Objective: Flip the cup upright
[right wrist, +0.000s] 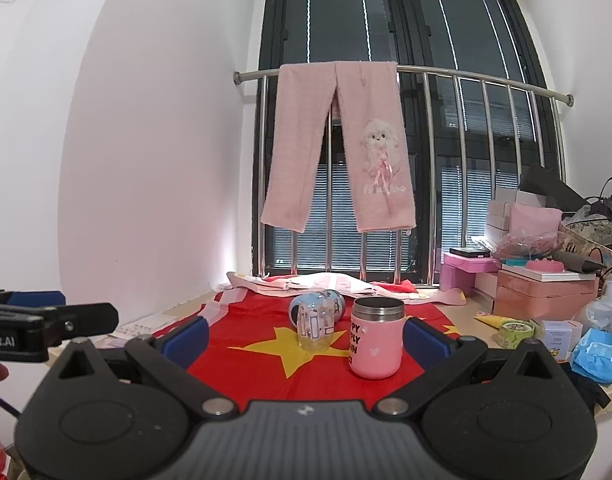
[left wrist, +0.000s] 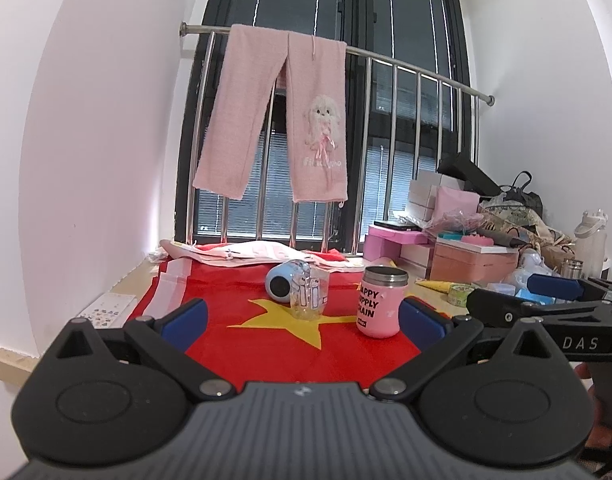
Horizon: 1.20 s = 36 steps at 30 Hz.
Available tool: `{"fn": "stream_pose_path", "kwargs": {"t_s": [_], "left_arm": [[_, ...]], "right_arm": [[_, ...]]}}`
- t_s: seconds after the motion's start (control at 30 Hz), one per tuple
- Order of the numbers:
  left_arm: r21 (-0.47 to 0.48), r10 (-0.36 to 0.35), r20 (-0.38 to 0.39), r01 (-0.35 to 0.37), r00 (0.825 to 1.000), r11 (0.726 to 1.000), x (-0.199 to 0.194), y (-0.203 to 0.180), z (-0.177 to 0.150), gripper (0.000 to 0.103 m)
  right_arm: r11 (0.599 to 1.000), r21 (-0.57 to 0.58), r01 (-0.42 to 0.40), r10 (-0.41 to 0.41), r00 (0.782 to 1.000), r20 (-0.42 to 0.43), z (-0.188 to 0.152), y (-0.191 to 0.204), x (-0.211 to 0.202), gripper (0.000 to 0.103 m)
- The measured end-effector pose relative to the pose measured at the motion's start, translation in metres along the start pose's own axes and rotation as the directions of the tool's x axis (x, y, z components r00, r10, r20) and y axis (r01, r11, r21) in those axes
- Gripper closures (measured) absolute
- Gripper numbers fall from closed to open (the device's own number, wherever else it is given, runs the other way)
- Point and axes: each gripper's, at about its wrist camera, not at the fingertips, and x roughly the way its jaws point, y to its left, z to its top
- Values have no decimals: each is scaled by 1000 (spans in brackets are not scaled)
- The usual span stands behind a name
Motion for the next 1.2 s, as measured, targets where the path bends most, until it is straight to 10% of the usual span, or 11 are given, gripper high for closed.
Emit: {"fn": "stream_pose_path", "kwargs": {"t_s": [0.7,1.2], "left_arm": [[90,-83,-226,106,971,990,160,41,88,0],[122,-110,-474,189,874,974,360,79,131,0]], "right_arm": [[999,-43,-23,21,999,-48,29,-22,144,0],[995,-78,-63,48,982,-183,67,-35,329,0]]}}
